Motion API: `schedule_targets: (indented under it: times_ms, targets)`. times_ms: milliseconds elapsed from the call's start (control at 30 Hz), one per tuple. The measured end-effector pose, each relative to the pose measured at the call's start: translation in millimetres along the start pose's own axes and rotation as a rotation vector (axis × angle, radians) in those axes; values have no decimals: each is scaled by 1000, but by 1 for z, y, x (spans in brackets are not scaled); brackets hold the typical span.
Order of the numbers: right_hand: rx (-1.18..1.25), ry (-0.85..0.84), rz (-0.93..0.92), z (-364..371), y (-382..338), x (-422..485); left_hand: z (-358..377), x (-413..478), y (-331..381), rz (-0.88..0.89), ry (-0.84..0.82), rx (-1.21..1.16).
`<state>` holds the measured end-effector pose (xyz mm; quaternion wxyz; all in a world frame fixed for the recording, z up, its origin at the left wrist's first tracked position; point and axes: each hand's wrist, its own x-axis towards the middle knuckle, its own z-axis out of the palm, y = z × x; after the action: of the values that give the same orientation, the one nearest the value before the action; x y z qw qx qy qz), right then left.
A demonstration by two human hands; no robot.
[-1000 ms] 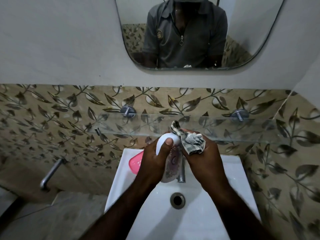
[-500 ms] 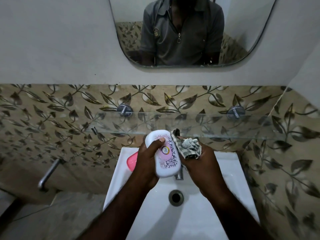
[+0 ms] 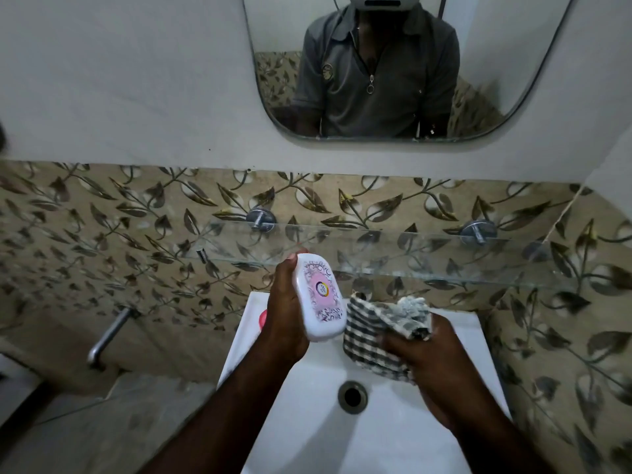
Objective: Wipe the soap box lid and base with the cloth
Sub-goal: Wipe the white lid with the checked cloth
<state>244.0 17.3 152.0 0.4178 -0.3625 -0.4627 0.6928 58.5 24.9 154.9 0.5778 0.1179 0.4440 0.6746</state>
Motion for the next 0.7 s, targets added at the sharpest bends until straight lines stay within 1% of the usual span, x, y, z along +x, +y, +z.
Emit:
schedule_targets:
  times_ms: [33,67,133,167,200,267,333,400,500,567,633,700]
  targets:
    - [23,17,-34,-2,-2,-2,-1,0,-1,-13,-6,46]
    - [-4,54,-105,-3,-4,-3,-1,-2,-1,-30,-22,77]
    - [-192,124,-298,0,-9,-3,1,-5,-3,-73,-67,119]
    - [-312,117,-365,3,-11,-3,4,-7,-3,-98,-91,135]
    - [-430,85,-399,8,-11,-4,7,-9,-3,-125,-121,132]
    - [-628,-36,-409,19,-5,-6,12,-11,-4,-172,-188,70]
    - [-770,-109,-423,27,1,-6,16,-11,-6,-195,-206,3]
    - [-743,-82,-419,33,-1,-1,20,-12,-7,-200,-209,-34]
    - [-657,20,-406,34,-8,7,27,-16,-8,-195,-229,11]
    - [-699,-1,-425,34,-7,5,27,-15,-5,-168,-256,9]
    - [-835,-75,-534,32,1,-1,23,-11,-4,-153,-243,-21]
    - [-999,-138,-710,30,10,-3,19,-10,-4,-187,-234,-55]
